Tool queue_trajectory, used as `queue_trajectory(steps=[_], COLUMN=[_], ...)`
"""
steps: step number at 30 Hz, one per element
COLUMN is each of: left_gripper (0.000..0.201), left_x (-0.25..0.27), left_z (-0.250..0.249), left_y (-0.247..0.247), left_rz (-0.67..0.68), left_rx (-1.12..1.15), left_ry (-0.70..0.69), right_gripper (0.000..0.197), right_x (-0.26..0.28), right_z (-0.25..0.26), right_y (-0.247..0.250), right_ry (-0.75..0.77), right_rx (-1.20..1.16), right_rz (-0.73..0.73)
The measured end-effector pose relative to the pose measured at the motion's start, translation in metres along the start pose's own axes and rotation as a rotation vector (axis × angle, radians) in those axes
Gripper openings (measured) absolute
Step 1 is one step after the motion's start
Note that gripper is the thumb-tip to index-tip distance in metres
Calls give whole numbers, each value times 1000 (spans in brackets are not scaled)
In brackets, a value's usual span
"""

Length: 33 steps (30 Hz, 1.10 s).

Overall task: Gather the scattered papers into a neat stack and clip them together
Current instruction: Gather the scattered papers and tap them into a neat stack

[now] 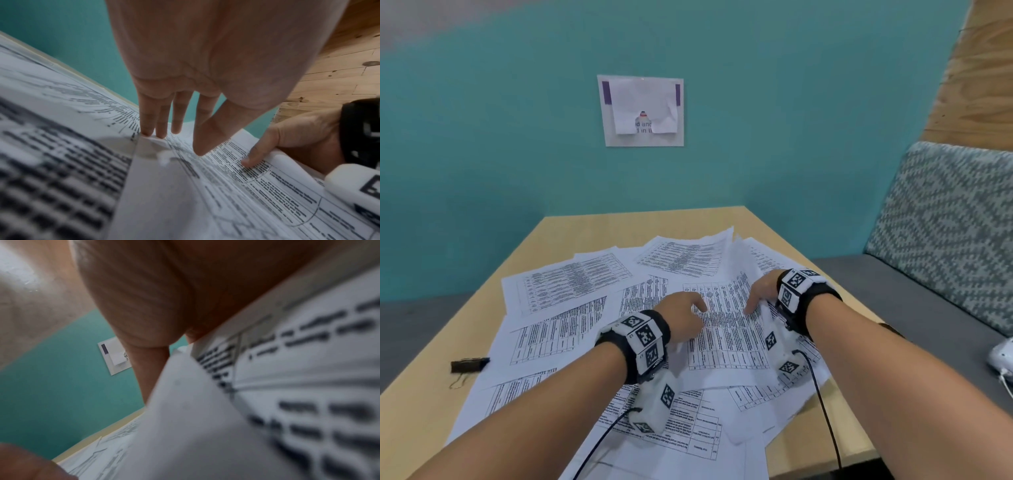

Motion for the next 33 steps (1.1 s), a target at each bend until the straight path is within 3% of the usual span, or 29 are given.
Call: queue_trajectory(steps=[5,9,15,18,22,26,30,33], left_gripper=[48,58,59,67,84,89,77,64], left_x=[-2,-2,-3,-4,-5,-7,-8,-8], left_z=[1,15,40,42,41,40,40,41], left_y=[0,12,17,17,17,17,17,16], left_rz=[-27,-150,-47,-57,-33,-26,-29,-46], left_rx=[34,30,-20,-36,-55,-95,-99,-107], left_ry=[-14,61,240,263,263,259,250,232], right_gripper=[47,52,43,42,30,12,34,18], right_x=[-1,0,6,4,-7,-6,-19,-10], right_z=[-2,-4,-7,-6,-4,2,5,6], right_y=[0,1,7,14,18,22,22,27], right_ry=[-18,18,22,-5,-32,-18,-17,-13], right_rx=[60,67,21,-50,-251,-342,-331,-318], right_rz=[-25,-74,-207,-267,-368,-457,-503,-554])
Point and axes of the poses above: each hand's wrist, its own x-axis away from the middle knuckle, its own y-axis out of the back of the hand, z = x × y, the point moved 2 cm from there along -x, towards the middle knuckle, and after that the axes turned 1 degree about -y, right-handed, at the moved point
